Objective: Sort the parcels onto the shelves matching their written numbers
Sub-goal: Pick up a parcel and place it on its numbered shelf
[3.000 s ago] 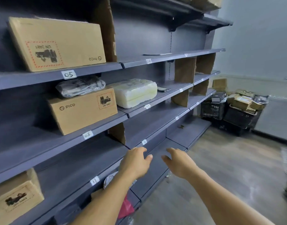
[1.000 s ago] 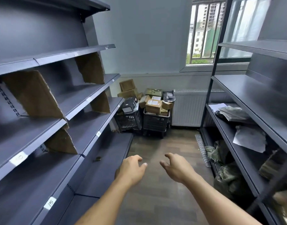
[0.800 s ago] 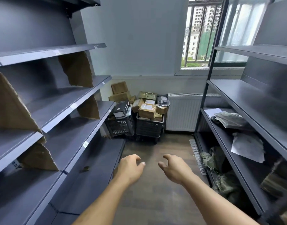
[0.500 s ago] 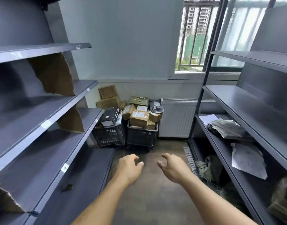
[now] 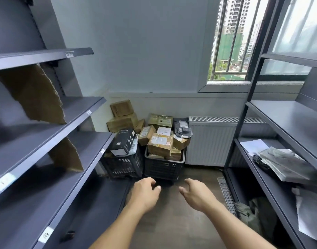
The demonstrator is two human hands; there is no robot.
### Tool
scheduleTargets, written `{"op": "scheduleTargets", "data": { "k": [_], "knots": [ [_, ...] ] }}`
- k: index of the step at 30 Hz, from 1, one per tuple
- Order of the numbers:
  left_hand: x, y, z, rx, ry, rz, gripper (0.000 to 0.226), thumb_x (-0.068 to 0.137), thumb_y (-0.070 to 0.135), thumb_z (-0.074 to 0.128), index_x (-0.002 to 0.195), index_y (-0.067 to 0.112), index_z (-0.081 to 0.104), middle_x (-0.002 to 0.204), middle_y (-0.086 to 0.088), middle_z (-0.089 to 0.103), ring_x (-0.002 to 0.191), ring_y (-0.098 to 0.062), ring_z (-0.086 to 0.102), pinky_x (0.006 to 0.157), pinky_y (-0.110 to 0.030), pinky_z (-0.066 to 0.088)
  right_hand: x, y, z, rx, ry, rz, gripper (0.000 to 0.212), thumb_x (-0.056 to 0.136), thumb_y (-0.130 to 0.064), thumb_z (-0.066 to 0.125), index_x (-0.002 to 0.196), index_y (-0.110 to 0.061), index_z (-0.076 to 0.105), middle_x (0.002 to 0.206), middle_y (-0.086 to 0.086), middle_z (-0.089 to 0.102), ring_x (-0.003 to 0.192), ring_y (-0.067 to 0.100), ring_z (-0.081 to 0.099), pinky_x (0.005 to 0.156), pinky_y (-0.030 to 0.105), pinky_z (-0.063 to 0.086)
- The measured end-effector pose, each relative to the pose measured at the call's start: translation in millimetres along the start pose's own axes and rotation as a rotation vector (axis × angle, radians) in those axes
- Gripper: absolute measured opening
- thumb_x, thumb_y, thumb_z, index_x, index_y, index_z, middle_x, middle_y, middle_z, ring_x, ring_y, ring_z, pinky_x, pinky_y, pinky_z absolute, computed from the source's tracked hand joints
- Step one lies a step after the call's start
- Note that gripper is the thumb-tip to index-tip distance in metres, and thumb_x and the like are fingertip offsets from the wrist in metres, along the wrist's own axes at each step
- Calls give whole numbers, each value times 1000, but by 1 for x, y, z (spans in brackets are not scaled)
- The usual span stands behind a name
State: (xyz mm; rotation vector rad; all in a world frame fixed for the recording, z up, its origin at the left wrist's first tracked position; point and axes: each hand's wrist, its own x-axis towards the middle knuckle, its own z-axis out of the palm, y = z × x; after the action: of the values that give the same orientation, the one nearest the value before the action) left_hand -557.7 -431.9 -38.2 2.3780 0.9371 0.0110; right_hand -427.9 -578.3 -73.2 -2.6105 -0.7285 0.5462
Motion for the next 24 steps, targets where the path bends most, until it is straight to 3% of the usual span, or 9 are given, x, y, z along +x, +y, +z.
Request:
{"op": "scheduleTargets", "data": {
  "k": [5, 9, 14, 19, 24],
  "knots": [
    [87, 31, -6, 0, 22, -57, 42, 94, 49, 53, 132, 33, 58, 133, 7, 61, 120, -17, 57, 98, -33, 48, 96, 6, -29, 27, -44, -12, 40, 93, -54, 45, 114, -24, 60, 118, 3, 66, 116, 28, 59, 91, 41, 51],
    [144, 47, -3, -12, 6, -92, 43, 96, 48, 52, 135, 31, 56, 136, 6, 59, 122, -17, 56, 98, -32, 48, 162, 7, -48, 34, -76, -27, 42, 94, -51, 47, 123, -25, 61, 124, 1, 65, 118, 26, 58, 91, 39, 51],
    [201, 47, 0, -26, -20, -139, 43, 96, 47, 52, 136, 31, 55, 138, 7, 58, 123, -17, 56, 99, -33, 48, 221, 1, -51, 29, -135, -21, 35, 94, -50, 48, 116, -26, 62, 116, -2, 68, 112, 23, 61, 90, 39, 52],
    [266, 33, -4, -26, -40, -154, 43, 96, 48, 51, 135, 32, 56, 136, 7, 59, 121, -16, 57, 97, -33, 49, 283, -17, -48, 26, -140, -13, 52, 100, -47, 48, 143, -18, 49, 141, 4, 57, 130, 24, 52, 102, 34, 45],
    [342, 16, -16, -29, -76, -118, 42, 97, 47, 50, 135, 30, 55, 134, 4, 60, 118, -18, 58, 96, -35, 51, 350, -46, -44, 39, -132, 8, 39, 99, -46, 50, 127, -20, 57, 126, 3, 65, 112, 23, 61, 88, 34, 50]
  ]
}}
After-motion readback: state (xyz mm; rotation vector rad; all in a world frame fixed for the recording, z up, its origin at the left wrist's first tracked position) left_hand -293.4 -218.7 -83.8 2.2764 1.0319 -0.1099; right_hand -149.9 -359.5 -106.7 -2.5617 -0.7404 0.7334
